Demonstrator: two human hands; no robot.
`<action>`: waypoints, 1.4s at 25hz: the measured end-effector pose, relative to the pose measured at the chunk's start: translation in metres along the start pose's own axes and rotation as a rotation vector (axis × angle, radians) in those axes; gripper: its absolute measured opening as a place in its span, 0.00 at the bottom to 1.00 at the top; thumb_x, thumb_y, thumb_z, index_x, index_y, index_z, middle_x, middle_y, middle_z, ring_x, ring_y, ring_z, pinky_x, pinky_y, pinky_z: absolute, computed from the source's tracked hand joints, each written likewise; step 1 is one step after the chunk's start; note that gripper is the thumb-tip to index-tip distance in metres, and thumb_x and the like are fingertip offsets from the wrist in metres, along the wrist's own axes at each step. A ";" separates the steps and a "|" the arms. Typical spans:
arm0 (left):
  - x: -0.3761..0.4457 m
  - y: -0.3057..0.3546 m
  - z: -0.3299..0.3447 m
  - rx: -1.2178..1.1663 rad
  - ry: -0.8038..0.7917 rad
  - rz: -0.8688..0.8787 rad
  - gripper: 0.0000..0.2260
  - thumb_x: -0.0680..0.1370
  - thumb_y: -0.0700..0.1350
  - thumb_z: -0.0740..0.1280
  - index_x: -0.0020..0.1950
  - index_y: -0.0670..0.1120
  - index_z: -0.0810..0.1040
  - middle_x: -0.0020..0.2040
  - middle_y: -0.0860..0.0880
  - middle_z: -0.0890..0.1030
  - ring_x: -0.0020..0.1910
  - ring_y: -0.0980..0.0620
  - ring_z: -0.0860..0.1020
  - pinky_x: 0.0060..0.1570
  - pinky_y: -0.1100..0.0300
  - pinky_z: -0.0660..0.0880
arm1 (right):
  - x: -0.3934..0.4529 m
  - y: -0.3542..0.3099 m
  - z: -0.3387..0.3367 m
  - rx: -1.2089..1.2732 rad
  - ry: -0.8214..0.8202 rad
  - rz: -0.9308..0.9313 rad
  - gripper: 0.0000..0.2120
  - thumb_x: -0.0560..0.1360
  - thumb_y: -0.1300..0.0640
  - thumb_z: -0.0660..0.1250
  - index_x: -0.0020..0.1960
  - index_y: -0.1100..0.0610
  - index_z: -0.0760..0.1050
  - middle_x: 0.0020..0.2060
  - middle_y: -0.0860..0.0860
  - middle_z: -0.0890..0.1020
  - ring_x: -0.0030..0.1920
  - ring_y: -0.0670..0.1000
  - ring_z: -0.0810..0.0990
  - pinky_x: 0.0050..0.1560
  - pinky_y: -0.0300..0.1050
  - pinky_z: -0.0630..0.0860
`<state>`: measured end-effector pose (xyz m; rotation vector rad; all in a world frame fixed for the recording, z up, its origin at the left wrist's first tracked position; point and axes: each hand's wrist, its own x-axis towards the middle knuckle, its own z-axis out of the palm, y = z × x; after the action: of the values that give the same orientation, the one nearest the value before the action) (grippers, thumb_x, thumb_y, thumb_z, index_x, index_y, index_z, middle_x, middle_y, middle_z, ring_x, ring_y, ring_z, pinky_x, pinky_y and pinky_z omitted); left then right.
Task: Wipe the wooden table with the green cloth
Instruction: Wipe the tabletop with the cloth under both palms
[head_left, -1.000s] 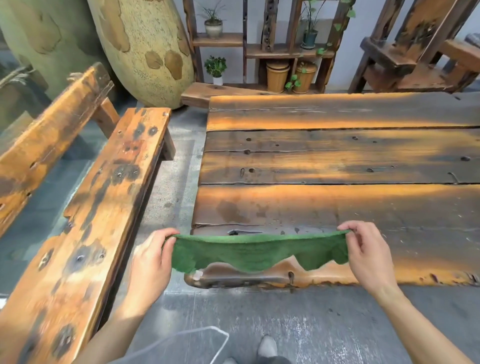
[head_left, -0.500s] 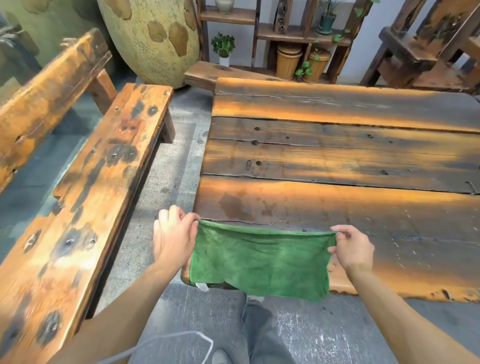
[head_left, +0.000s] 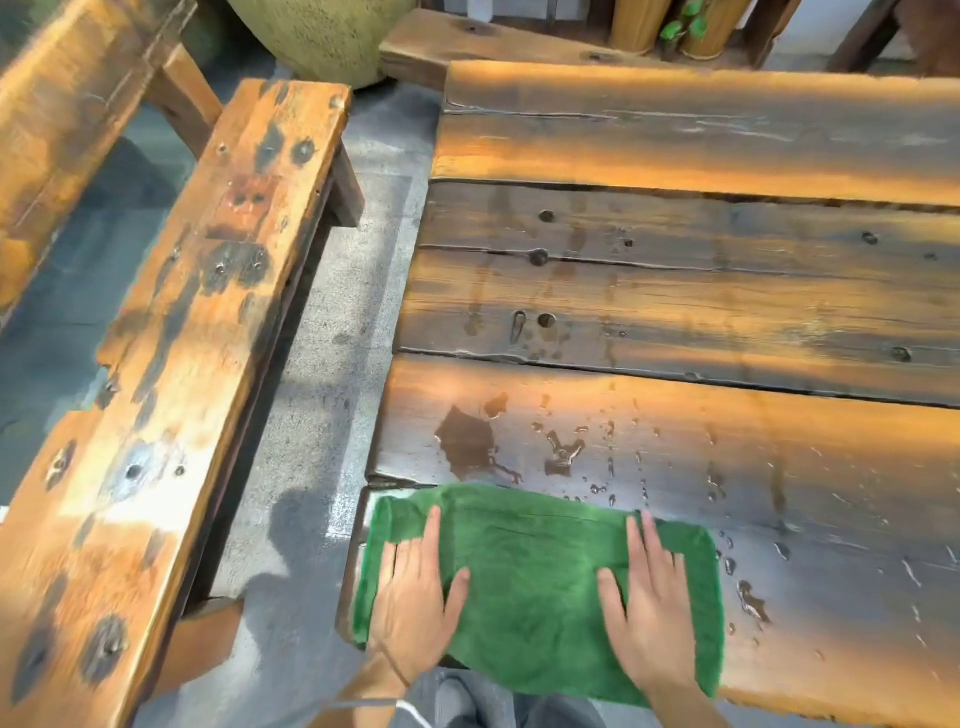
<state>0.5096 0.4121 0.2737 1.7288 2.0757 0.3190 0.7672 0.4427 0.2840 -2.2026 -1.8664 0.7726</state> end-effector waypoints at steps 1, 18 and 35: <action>0.006 -0.003 0.006 0.103 0.018 -0.003 0.37 0.80 0.63 0.57 0.83 0.46 0.51 0.49 0.49 0.80 0.51 0.47 0.80 0.74 0.43 0.58 | 0.005 0.010 0.009 -0.126 -0.036 -0.071 0.31 0.82 0.39 0.49 0.82 0.49 0.53 0.82 0.49 0.54 0.72 0.55 0.69 0.78 0.53 0.45; 0.267 0.050 -0.012 0.449 -0.102 -0.048 0.36 0.77 0.75 0.46 0.82 0.61 0.51 0.59 0.38 0.78 0.56 0.32 0.77 0.67 0.20 0.53 | 0.268 -0.027 -0.037 -0.364 -0.019 -0.168 0.35 0.77 0.26 0.46 0.80 0.35 0.42 0.82 0.42 0.47 0.80 0.64 0.50 0.72 0.77 0.39; 0.470 0.070 -0.030 0.455 -0.014 0.043 0.34 0.72 0.77 0.32 0.77 0.69 0.35 0.71 0.45 0.71 0.69 0.41 0.69 0.74 0.31 0.46 | 0.456 -0.072 -0.074 -0.420 0.020 -0.166 0.35 0.75 0.24 0.36 0.76 0.33 0.27 0.78 0.42 0.30 0.80 0.58 0.33 0.73 0.71 0.32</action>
<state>0.4918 0.8874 0.2506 2.0189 2.2254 -0.1703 0.7811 0.9088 0.2486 -2.2194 -2.3391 0.3505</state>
